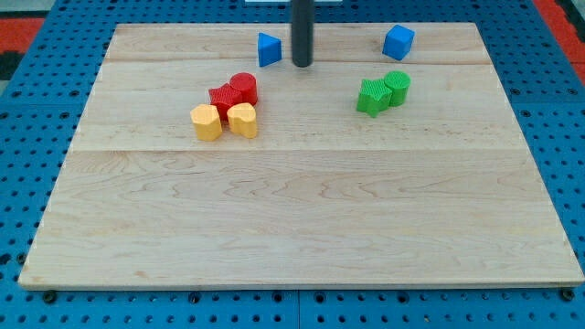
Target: Push the cube diagonally top left to the green star
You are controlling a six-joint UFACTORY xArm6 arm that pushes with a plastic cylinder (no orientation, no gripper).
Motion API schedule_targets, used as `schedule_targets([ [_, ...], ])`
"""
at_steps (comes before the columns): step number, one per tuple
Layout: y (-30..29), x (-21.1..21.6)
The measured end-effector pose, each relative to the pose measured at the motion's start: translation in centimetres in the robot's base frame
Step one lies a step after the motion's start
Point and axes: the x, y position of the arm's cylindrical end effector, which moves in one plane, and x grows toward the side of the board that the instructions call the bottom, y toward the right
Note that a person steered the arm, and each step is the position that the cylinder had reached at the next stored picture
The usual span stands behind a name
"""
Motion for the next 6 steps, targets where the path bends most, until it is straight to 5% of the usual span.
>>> schedule_targets([
  [2,17.7,-2.6],
  [6,12.0,-8.9],
])
